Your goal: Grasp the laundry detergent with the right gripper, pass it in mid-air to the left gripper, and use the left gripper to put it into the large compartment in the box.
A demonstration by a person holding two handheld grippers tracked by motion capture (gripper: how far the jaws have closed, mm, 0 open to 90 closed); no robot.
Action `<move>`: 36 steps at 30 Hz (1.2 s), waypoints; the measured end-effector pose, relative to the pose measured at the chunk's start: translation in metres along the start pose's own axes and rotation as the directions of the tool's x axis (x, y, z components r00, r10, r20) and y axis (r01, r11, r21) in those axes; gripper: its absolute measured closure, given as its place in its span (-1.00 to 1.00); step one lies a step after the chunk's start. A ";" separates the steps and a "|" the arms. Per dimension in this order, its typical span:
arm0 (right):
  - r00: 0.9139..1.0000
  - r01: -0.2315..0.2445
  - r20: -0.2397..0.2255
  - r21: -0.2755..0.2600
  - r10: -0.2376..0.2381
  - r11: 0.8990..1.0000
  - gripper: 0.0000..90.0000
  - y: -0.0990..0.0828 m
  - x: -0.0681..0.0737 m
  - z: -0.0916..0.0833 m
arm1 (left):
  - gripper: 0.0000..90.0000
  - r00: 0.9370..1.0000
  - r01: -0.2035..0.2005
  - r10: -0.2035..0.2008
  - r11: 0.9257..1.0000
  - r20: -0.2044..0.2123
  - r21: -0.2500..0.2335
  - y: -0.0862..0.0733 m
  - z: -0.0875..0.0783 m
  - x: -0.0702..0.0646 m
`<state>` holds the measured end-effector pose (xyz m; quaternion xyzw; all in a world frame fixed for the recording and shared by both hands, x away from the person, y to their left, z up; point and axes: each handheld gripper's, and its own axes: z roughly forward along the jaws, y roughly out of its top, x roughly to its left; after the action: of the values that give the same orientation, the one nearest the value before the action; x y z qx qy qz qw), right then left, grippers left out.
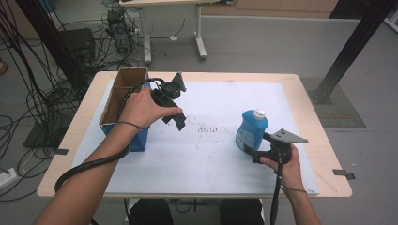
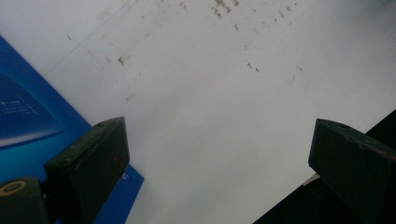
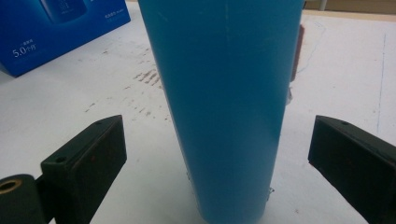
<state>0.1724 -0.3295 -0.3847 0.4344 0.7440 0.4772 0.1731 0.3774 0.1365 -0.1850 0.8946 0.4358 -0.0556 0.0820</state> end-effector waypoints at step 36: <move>1.000 -0.011 0.022 -0.016 0.011 1.000 -0.89 -0.004 0.000 0.022 | -0.86 1.000 0.009 -0.009 1.000 0.004 -0.006 -0.002 0.000 0.004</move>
<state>0.1854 -0.3176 -0.3989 0.4423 0.7358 0.4794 0.1820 0.3784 0.1412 -0.1863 0.8922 0.4400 -0.0564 0.0853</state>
